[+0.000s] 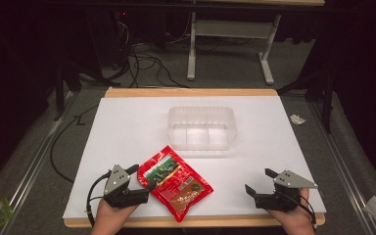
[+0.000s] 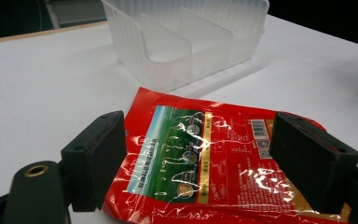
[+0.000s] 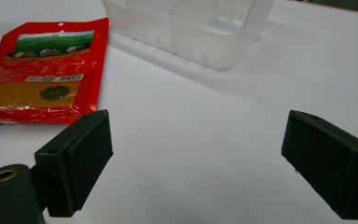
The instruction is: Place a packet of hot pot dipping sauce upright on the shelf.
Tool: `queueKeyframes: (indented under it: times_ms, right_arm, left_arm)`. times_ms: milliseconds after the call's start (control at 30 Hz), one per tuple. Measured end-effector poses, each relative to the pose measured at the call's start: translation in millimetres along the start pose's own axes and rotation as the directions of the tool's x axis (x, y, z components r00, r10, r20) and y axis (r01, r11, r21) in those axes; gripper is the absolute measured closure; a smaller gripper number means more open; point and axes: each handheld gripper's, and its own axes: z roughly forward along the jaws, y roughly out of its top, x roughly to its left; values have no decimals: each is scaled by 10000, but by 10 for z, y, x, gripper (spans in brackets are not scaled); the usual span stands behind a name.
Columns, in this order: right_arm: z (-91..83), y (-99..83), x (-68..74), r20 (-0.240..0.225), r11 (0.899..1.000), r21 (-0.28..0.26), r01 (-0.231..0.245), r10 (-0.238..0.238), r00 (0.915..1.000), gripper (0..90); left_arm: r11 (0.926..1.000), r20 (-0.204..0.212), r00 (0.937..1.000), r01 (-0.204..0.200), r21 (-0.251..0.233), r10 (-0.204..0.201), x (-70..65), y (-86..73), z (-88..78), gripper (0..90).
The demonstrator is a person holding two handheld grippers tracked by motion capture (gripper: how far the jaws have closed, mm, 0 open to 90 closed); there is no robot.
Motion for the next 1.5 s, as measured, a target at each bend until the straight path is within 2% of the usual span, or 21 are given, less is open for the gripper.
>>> queueKeyframes:
  times_ms: [300,800,1133,1267,1500]
  right_arm:
    - [18,31,26,-103,10000,-59,44,-44,9999,98]
    - [34,34,55,-101,9999,-64,142,-143,9998,99]
    - [41,28,58,-90,9999,-6,132,-132,9999,94]
    - [63,20,55,-128,9998,167,78,-76,9999,82]
    - [94,5,40,-126,9994,342,-68,72,9999,64]
  left_arm:
    - [9997,-49,9997,240,72,-240,44,-22,-17,196]
    - [10000,17,10000,18,0,-18,24,-14,-28,203]
    - [10000,-78,10000,35,47,-34,22,-6,-14,191]
    - [9999,-148,9999,34,111,-32,41,-9,-8,183]
    - [9990,-428,9987,288,338,-274,164,-37,38,185]
